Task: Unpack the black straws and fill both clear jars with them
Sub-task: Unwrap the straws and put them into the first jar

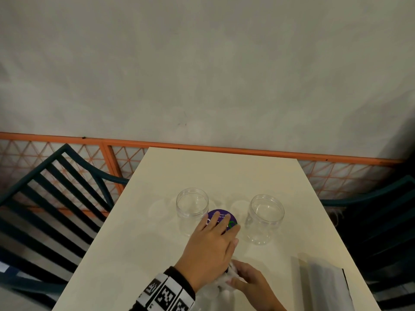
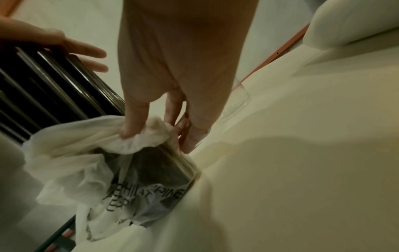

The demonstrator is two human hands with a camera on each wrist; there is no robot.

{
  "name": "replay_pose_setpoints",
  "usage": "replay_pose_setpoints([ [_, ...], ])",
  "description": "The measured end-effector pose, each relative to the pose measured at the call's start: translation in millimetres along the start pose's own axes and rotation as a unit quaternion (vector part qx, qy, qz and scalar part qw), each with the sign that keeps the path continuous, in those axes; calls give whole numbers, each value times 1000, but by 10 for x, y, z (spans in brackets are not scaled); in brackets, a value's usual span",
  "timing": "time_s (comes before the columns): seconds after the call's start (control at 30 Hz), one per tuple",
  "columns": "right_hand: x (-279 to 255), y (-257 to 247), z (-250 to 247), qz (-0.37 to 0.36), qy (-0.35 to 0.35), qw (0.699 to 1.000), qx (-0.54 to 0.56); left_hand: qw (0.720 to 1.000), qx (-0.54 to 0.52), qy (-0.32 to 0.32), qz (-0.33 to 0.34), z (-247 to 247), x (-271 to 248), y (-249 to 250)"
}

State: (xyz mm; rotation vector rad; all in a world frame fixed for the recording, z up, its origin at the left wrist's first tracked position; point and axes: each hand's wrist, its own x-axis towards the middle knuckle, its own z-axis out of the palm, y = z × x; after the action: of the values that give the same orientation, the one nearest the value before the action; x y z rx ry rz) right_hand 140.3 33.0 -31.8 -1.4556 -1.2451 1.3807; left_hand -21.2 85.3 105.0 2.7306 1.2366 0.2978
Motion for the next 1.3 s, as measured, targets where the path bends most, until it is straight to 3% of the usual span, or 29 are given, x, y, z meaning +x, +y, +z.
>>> replay_pose_setpoints([
  [0.17, -3, -43, 107, -26, 60, 994, -91, 1000, -3, 29, 6, 20, -66, -24],
  [0.3, 31, -75, 162, -89, 99, 974, -185, 999, -26, 23, -39, -60, -43, -122],
  [0.5, 19, -750, 127, -179, 192, 949, -174, 959, -225, 167, -41, -348, -99, -456],
  [0.67, 155, -1545, -92, -306, 281, 872, -258, 931, -284, 220, -59, -561, -29, -714],
  [0.9, 621, -2116, -308, -363, 298, 738, -484, 941, -268, 145, -149, -241, 268, -833],
  [1.07, 837, -2173, -280, -388, 254, 685, -562, 914, -293, 193, -203, 245, 460, -841],
  [1.3, 988, -2197, -159, -389, 196, 659, -613, 893, -294, 233, -249, 624, 596, -862],
])
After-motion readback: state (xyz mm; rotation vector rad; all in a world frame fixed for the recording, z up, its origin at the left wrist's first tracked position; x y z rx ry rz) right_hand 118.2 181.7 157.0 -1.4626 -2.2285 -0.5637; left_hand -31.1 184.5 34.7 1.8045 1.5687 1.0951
